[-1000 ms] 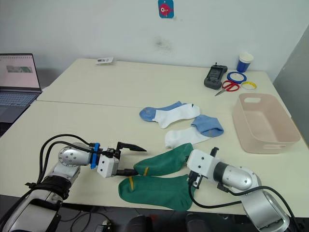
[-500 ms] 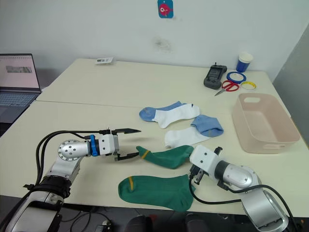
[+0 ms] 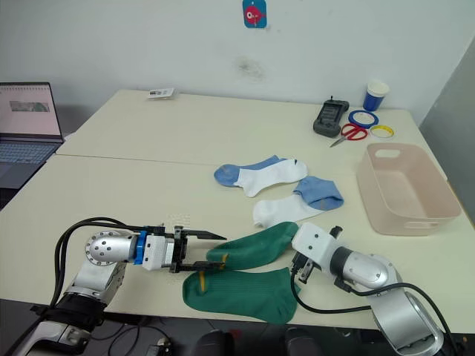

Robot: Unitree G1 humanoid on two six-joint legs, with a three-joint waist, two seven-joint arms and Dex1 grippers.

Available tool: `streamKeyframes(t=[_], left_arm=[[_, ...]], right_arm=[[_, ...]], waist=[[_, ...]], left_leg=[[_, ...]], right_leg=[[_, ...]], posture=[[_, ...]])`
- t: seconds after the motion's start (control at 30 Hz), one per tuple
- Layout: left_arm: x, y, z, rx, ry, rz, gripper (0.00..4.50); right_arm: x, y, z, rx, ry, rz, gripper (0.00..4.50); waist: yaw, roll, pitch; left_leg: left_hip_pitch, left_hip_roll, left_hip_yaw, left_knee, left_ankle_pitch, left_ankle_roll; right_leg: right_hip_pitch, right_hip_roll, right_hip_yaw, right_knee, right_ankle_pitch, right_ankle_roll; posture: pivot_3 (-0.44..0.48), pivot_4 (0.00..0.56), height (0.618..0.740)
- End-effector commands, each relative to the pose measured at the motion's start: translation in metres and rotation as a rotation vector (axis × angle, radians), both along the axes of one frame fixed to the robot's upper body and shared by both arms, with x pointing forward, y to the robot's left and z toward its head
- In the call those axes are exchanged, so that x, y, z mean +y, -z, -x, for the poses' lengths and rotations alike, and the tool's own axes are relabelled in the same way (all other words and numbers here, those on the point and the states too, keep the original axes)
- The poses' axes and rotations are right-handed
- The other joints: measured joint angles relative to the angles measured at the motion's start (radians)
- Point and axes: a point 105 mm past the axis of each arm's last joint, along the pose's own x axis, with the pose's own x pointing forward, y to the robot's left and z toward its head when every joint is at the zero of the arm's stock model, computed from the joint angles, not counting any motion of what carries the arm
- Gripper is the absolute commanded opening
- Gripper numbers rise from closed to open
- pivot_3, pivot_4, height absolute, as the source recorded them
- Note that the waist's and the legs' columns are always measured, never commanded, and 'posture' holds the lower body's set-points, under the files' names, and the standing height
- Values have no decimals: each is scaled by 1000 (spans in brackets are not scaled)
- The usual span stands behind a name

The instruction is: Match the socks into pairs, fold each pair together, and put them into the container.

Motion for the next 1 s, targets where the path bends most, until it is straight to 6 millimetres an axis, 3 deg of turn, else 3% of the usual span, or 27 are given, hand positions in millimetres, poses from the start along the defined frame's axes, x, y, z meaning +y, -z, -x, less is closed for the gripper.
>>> streamKeyframes(t=[0.03, 0.07, 0.23, 0.33, 0.47, 0.57, 0.73, 1.0], left_arm=[[9, -2, 3, -50, 25, -49, 1159], [11, -2, 3, -53, 30, -51, 848], [24, -13, -8, -24, -9, -67, 848], [29, -14, -12, -47, -4, -114, 1422], [27, -13, -7, -135, 77, -163, 2683], [32, -2, 0, -159, 130, -221, 3614], [42, 6, -5, -214, 122, -268, 3614], [22, 12, -17, -306, 115, -235, 3614]], right_arm=[[4, -11, 3, -45, -21, -10, 0], [4, -11, 3, -44, -21, -10, 0], [4, -9, 4, -40, -20, -11, 0], [4, -8, 4, -38, -19, -11, 0], [4, -7, 4, -38, -20, -11, 0], [4, -7, 4, -39, -20, -9, 0], [3, -7, 4, -37, -17, -8, 0], [5, -7, 4, -39, -23, -12, 0]], waist=[[0, 0, 0], [0, 0, 0], [1, 0, 0], [1, 0, 0], [0, 0, 0], [0, 0, 0], [2, 0, 0], [0, 0, 0]], left_leg=[[0, 0, 0, 0, 0, 0], [0, 0, 0, 0, 0, 0], [0, 0, 0, 0, 0, 0], [0, 0, 0, 0, 0, 0], [0, 0, 1, 0, 0, 0], [0, 0, 1, 0, 0, 0], [0, 0, 0, 0, 0, 0], [0, 0, 1, 0, 0, 0]], right_leg=[[0, 0, 0, 0, 0, 0], [0, 0, 0, 0, 0, 0], [0, 0, 0, 0, 0, 0], [0, 0, 0, 0, 0, 0], [0, 0, 1, 0, 0, 0], [0, 0, 0, 0, 0, 0], [0, 0, 0, 0, 0, 0], [0, 0, 1, 0, 0, 0]], posture=[[0, 150, 725], [0, 150, 725], [0, 150, 725], [0, 150, 725], [0, 150, 725], [0, 150, 725], [0, 150, 725], [0, 150, 725]])
